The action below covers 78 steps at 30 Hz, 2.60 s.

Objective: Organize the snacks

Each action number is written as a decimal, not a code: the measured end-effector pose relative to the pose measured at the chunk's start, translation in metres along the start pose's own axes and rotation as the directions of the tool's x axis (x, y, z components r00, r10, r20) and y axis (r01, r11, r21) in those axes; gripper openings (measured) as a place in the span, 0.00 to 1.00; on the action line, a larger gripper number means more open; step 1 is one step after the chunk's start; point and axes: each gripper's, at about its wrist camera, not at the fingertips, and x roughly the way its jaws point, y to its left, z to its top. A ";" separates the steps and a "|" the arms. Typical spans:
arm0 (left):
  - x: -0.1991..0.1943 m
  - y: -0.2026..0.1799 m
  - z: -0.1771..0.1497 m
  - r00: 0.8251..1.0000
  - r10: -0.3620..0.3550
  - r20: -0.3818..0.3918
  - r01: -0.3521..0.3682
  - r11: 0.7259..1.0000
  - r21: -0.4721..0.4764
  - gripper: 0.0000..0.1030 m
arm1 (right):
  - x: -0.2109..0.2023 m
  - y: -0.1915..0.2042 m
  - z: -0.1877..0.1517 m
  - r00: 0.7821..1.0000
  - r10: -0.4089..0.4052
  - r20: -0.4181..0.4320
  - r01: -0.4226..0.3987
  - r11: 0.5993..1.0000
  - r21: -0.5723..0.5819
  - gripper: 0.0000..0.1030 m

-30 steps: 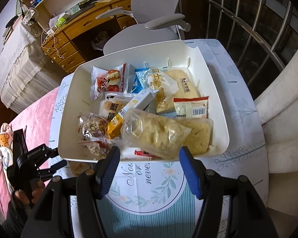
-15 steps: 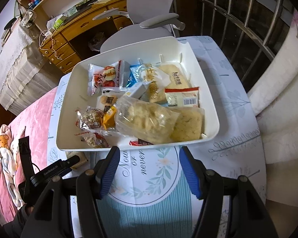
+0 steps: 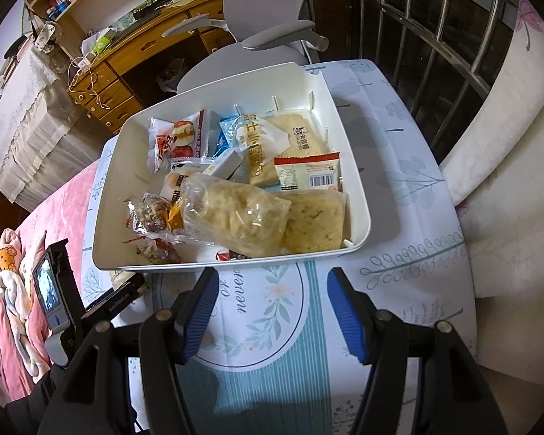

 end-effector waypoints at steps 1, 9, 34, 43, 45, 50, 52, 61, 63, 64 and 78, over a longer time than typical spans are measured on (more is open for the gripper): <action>0.000 -0.002 -0.001 1.000 0.014 0.011 -0.014 1.000 0.012 0.61 | 0.001 -0.001 0.001 1.000 0.005 -0.002 -0.005 1.000 -0.003 0.60; -0.011 -0.001 -0.020 0.997 0.033 0.066 -0.034 0.999 0.022 0.51 | 0.001 -0.008 0.009 0.999 0.033 -0.009 -0.033 0.998 -0.045 0.60; -0.138 0.014 -0.025 0.961 -0.027 0.275 0.039 0.998 -0.040 0.50 | 0.019 -0.025 0.016 0.986 0.166 -0.033 -0.168 0.984 -0.064 0.60; -0.149 -0.045 0.012 0.927 -0.229 0.296 0.204 0.972 0.113 0.50 | 0.009 -0.025 0.001 0.984 0.177 -0.033 -0.178 0.983 -0.038 0.73; -0.150 -0.055 0.015 0.924 -0.257 0.284 0.229 0.965 0.126 0.51 | 0.006 -0.023 -0.005 0.983 0.178 -0.038 -0.179 0.983 -0.037 0.76; -0.157 -0.064 0.007 0.928 -0.290 0.233 0.260 0.954 0.153 0.69 | 0.000 -0.017 -0.023 0.984 0.170 -0.049 -0.171 0.985 -0.024 0.86; -0.160 -0.059 0.000 0.934 -0.298 0.195 0.270 0.950 0.159 0.71 | -0.004 -0.014 -0.032 0.986 0.163 -0.041 -0.164 0.986 -0.026 0.86; -0.174 -0.007 -0.051 0.972 -0.226 0.069 0.210 0.959 0.191 0.85 | -0.025 0.004 -0.090 0.995 0.088 -0.040 -0.088 0.996 0.008 0.90; -0.179 0.008 -0.069 0.975 -0.220 0.037 0.209 0.959 0.193 0.85 | -0.031 0.010 -0.110 0.997 0.071 -0.038 -0.071 0.997 0.013 0.90; -0.182 0.014 -0.077 0.975 -0.221 0.025 0.212 0.958 0.193 0.85 | -0.034 0.013 -0.117 0.997 0.065 -0.036 -0.065 0.998 0.016 0.90; -0.296 0.047 -0.153 0.973 -0.189 0.136 0.147 0.950 0.275 0.99 | -0.137 0.046 -0.190 0.999 0.006 0.041 -0.004 0.998 -0.064 0.91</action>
